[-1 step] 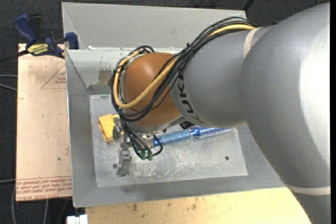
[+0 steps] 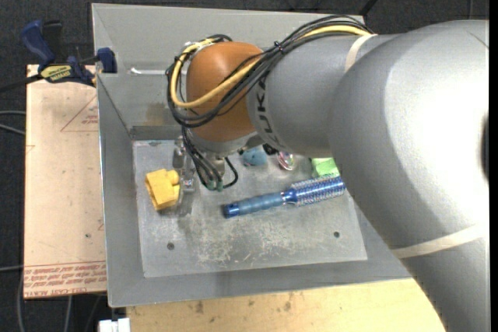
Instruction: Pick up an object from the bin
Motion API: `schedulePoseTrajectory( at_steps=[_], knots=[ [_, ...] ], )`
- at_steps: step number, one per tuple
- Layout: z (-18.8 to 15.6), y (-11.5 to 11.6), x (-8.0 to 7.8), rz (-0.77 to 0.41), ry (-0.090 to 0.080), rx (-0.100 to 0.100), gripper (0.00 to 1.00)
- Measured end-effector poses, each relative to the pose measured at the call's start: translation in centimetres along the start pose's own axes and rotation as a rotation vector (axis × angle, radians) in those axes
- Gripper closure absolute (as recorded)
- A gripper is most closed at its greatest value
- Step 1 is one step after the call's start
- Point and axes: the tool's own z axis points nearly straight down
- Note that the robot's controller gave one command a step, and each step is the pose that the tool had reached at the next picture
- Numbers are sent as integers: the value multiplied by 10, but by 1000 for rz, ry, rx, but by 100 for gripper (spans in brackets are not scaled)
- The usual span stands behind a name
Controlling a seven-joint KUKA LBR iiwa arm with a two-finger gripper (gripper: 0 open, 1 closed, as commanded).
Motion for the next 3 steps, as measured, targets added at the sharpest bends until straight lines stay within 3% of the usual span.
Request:
schedulePoseTrajectory(
  at_steps=[1,2,3],
  knots=[
    [18,32,-9,-171,1,-2,0],
    [18,32,-9,-170,1,-3,100],
    [-94,42,-19,-190,-9,-5,100]
  ],
)
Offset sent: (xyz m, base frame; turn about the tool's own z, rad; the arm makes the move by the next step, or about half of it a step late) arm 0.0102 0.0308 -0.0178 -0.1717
